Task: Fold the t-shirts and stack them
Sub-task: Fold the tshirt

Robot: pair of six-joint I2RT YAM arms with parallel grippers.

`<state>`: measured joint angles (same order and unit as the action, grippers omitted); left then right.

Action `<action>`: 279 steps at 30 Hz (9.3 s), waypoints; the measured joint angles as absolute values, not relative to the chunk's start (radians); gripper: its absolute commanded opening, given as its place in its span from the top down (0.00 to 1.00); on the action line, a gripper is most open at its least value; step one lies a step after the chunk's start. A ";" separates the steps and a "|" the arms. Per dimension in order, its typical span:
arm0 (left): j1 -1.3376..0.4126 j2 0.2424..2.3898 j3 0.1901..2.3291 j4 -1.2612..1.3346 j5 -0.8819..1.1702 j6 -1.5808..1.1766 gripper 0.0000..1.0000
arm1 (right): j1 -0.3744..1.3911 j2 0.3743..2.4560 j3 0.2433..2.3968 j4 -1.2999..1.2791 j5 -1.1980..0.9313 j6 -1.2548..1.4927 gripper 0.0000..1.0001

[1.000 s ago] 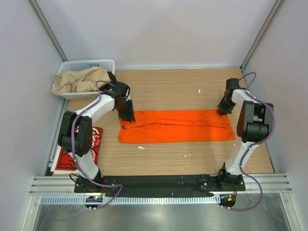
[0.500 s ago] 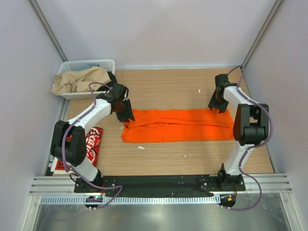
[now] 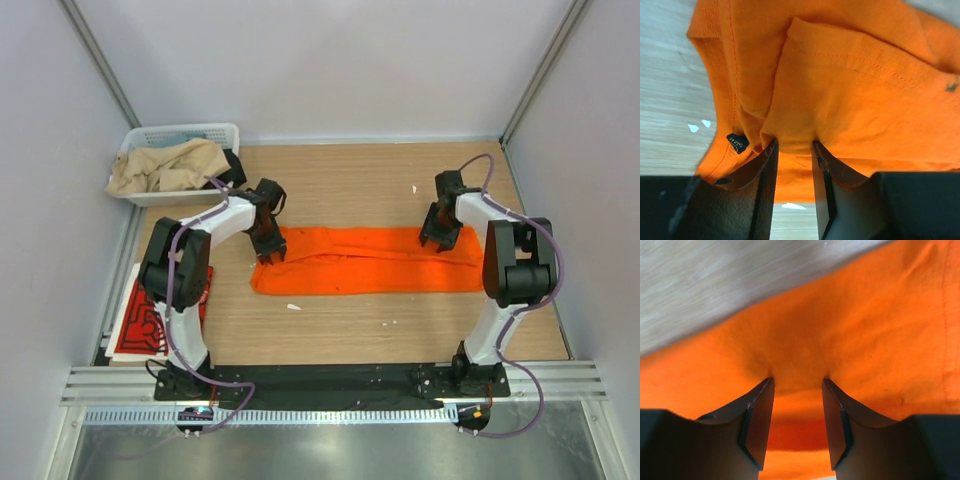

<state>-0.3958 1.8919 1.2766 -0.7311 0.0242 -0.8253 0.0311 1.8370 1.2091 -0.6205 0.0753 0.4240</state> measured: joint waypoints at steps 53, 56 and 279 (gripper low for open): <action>-0.643 2.048 1.490 -0.672 0.039 -0.702 0.83 | 0.356 1.509 0.742 -0.521 -0.296 0.590 0.75; -0.646 2.002 1.438 -0.677 0.018 -0.705 0.78 | 0.356 1.482 0.716 -0.514 -0.294 0.602 0.76; -0.308 2.604 2.363 -0.636 0.086 -0.561 0.49 | 0.553 1.742 1.207 -0.683 -0.295 0.526 0.59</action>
<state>-0.3080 2.6038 2.3627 -0.6365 0.0864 -0.5610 0.5529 1.7424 1.2072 -0.6830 -0.2951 0.5259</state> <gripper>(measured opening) 0.494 0.412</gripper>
